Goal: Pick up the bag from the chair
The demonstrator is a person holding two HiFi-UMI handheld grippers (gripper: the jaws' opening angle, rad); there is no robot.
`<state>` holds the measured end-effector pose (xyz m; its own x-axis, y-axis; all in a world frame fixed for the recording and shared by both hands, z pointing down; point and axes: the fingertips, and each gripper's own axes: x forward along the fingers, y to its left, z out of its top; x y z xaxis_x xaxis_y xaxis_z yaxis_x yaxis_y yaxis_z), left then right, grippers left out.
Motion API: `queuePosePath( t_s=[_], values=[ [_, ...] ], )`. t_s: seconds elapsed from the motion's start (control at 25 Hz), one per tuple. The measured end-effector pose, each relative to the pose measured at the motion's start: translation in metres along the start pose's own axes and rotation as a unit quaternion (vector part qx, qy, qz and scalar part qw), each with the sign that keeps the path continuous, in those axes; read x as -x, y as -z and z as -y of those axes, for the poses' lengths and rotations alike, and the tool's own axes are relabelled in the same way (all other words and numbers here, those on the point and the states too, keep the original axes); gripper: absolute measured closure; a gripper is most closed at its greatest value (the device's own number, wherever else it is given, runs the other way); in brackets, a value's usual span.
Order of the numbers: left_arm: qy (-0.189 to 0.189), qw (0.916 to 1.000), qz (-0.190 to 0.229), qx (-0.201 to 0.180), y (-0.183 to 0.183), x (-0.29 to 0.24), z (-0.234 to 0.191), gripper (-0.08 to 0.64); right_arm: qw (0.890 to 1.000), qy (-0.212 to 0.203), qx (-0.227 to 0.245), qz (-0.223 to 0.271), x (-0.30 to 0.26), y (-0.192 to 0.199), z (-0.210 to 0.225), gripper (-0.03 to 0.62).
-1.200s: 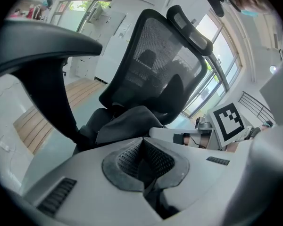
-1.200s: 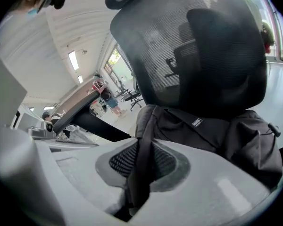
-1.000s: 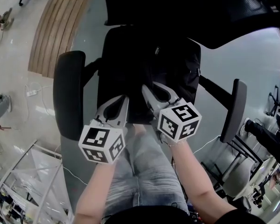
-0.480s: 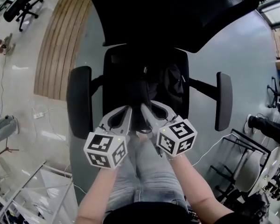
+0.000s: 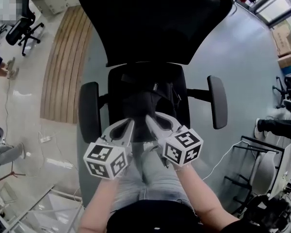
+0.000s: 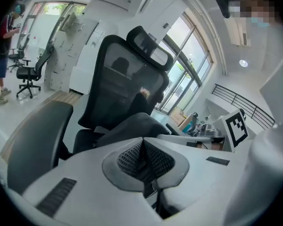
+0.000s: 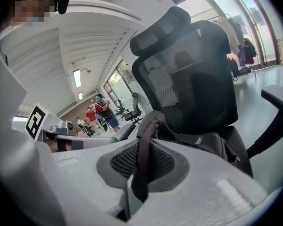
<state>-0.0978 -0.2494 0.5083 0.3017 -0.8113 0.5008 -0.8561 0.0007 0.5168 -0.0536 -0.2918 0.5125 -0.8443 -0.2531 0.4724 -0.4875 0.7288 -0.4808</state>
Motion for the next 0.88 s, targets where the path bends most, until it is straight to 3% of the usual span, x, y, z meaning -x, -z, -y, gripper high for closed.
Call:
queuePosePath(
  t_s=[0.52,0.88],
  values=[
    [0.027,0.997,0.057,-0.044,-0.06,0.064,0.043,0.541,0.998,0.03,-0.007,0.06,0.074,-0.044,-0.029,0.549],
    [0.046,0.9926,0.085,-0.073,-0.084,0.084,0.072,0.541,0.996,0.011,0.004,0.084,0.107,-0.069,-0.054,0.548]
  ],
)
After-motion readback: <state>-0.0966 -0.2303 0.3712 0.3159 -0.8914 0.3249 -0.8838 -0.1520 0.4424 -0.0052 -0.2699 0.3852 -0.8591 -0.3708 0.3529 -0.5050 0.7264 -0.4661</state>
